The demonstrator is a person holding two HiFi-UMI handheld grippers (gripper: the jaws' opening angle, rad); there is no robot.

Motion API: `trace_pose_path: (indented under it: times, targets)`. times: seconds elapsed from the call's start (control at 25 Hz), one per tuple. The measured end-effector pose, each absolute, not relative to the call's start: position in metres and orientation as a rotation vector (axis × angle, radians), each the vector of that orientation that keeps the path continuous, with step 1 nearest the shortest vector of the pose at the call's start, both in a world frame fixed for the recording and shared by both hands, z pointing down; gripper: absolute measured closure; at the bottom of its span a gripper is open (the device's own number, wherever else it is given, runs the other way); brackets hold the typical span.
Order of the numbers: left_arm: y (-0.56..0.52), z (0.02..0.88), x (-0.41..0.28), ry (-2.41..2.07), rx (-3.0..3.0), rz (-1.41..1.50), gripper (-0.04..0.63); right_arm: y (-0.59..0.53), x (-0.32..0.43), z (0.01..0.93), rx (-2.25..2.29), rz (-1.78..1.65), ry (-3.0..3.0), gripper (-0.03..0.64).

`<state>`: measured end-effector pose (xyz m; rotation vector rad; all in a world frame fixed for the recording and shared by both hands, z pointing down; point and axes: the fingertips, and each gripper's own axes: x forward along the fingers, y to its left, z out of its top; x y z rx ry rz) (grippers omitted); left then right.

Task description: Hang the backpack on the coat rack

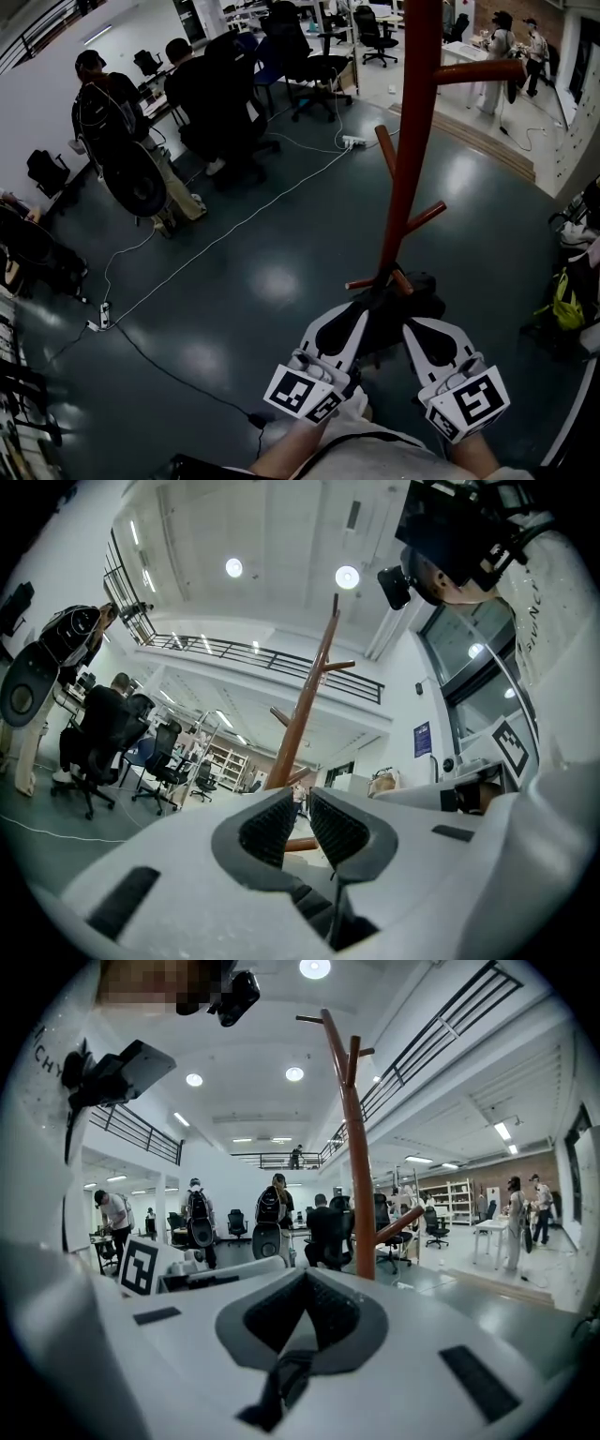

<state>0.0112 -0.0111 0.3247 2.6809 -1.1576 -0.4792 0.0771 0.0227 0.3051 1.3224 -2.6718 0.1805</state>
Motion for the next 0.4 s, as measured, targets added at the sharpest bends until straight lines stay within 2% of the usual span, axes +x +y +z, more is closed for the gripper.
trace_pose_path:
  times: [0.4]
  targets:
    - [-0.0039,0.3287,0.0125,-1.164,2.673,-0.485,0.534,0.0310,0.0713,0.3103,1.289,0.169,-2.665,0.604]
